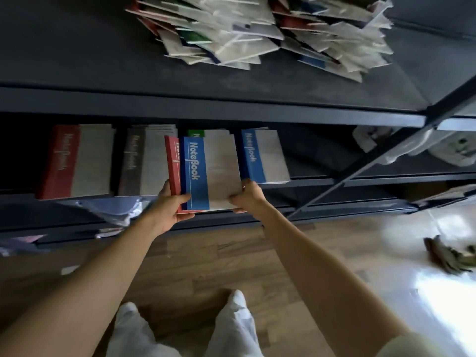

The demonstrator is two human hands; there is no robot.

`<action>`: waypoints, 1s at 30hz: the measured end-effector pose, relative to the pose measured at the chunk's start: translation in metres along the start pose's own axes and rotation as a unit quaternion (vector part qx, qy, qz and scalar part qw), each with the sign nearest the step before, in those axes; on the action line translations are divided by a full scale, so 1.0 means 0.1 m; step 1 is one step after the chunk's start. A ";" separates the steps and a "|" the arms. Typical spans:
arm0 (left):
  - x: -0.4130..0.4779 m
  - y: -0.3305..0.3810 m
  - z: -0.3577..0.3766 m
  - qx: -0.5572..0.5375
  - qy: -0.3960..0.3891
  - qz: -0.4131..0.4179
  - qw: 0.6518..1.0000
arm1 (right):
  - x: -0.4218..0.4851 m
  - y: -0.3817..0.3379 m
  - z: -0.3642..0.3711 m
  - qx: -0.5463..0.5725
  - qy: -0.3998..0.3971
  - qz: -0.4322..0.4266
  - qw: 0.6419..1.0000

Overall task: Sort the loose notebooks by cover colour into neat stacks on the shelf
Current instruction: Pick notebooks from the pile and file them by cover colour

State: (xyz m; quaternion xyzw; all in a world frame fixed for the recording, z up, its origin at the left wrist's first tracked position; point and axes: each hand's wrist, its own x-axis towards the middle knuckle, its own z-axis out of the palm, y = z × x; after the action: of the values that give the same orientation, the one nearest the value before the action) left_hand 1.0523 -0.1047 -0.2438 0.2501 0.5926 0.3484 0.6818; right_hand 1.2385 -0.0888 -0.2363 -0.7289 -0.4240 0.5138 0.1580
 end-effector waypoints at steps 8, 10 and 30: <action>0.05 -0.55 1.34 -0.058 0.060 -0.027 0.996 | 0.22 0.79 -1.22 -0.024 0.063 0.015 0.998; 0.08 -0.59 1.42 -0.057 0.073 -0.025 0.995 | 0.35 0.86 -1.38 -0.020 0.092 0.031 0.995; 0.31 -0.73 1.06 -0.085 0.166 0.007 0.982 | 1.10 0.84 -1.36 -0.247 0.176 0.005 0.953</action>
State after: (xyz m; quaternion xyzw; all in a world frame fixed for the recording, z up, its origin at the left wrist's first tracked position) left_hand 1.1716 -0.1192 -0.3008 0.1336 0.6643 0.4387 0.5902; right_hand 1.4094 -0.0245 -0.3017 -0.8261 -0.4991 0.2580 0.0425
